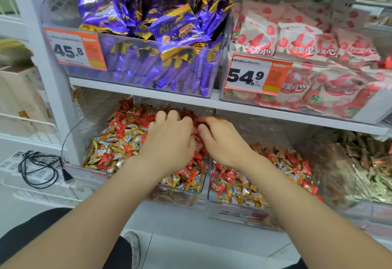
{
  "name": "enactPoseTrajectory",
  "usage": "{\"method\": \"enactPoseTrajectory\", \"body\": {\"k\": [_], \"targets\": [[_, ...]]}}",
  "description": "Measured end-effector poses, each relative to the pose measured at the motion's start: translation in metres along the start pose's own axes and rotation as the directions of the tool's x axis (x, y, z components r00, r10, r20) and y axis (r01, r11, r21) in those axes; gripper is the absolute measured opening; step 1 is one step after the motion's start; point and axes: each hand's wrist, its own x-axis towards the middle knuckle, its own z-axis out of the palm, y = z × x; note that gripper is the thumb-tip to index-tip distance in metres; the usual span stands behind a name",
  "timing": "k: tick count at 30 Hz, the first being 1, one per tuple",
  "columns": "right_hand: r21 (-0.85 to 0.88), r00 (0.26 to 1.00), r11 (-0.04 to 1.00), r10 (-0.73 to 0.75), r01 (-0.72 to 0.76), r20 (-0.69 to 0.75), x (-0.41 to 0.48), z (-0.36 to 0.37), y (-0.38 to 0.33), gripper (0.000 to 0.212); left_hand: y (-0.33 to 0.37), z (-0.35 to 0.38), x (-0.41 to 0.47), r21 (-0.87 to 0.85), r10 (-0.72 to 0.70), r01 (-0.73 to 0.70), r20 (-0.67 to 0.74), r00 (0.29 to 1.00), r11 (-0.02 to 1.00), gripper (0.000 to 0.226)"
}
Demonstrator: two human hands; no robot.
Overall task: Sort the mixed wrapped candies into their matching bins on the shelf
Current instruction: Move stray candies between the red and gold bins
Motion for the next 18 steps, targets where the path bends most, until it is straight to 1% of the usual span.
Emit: {"method": "enactPoseTrajectory", "body": {"k": [2, 3, 4, 6, 7, 8, 10, 11, 12, 13, 15, 17, 18], "targets": [[-0.021, 1.0, 1.0, 0.021, -0.021, -0.003, -0.026, -0.019, 0.014, 0.033, 0.022, -0.001, -0.006, -0.178, 0.17, -0.191, -0.128, 0.977, 0.965, 0.019], [-0.003, 0.999, 0.999, 0.042, -0.042, -0.014, -0.038, -0.031, 0.023, 0.032, 0.035, -0.003, -0.009, -0.254, 0.26, -0.292, -0.153, 0.953, 0.922, 0.016], [0.004, 0.998, 0.998, 0.064, -0.064, -0.011, -0.05, -0.043, 0.032, 0.03, 0.049, -0.001, -0.012, -0.294, 0.348, -0.377, -0.149, 0.926, 0.878, 0.013], [-0.066, 0.986, 0.988, 0.147, -0.142, 0.085, -0.074, -0.067, 0.053, 0.035, 0.075, 0.011, -0.016, -0.269, 0.473, -0.48, -0.095, 0.876, 0.835, 0.009], [-0.133, 0.966, 0.973, 0.208, -0.188, 0.153, -0.085, -0.077, 0.066, 0.038, 0.085, 0.021, -0.016, -0.233, 0.491, -0.489, -0.051, 0.869, 0.841, 0.011], [-0.198, 0.937, 0.951, 0.279, -0.238, 0.21, -0.096, -0.085, 0.081, 0.04, 0.093, 0.031, -0.015, -0.19, 0.478, -0.466, 0.021, 0.878, 0.864, 0.015], [-0.298, 0.875, 0.895, 0.411, -0.333, 0.256, -0.115, -0.099, 0.108, 0.037, 0.105, 0.052, -0.011, -0.059, 0.364, -0.362, 0.261, 0.894, 0.93, 0.021], [-0.324, 0.854, 0.868, 0.46, -0.376, 0.243, -0.124, -0.105, 0.121, 0.034, 0.11, 0.061, -0.008, 0.007, 0.296, -0.324, 0.39, 0.872, 0.946, 0.021], [-0.338, 0.845, 0.847, 0.493, -0.411, 0.207, -0.132, -0.109, 0.134, 0.029, 0.115, 0.067, -0.006, 0.045, 0.236, -0.296, 0.497, 0.835, 0.954, 0.023], [-0.349, 0.845, 0.829, 0.511, -0.436, 0.159, -0.138, -0.112, 0.145, 0.022, 0.12, 0.073, -0.004, 0.06, 0.191, -0.274, 0.574, 0.796, 0.96, 0.023], [-0.406, 0.844, 0.793, 0.528, -0.454, 0.089, -0.148, -0.111, 0.16, 0.012, 0.129, 0.077, 0.001, 0.075, 0.135, -0.237, 0.64, 0.756, 0.969, 0.027], [-0.488, 0.824, 0.764, 0.548, -0.422, 0.145, -0.154, -0.102, 0.167, 0.004, 0.135, 0.083, 0.008, 0.094, 0.075, -0.189, 0.684, 0.725, 0.977, 0.04], [-0.505, 0.796, 0.757, 0.571, -0.415, 0.201, -0.156, -0.097, 0.167, 0.009, 0.137, 0.086, 0.011, 0.104, 0.038, -0.157, 0.707, 0.706, 0.982, 0.05]]}}
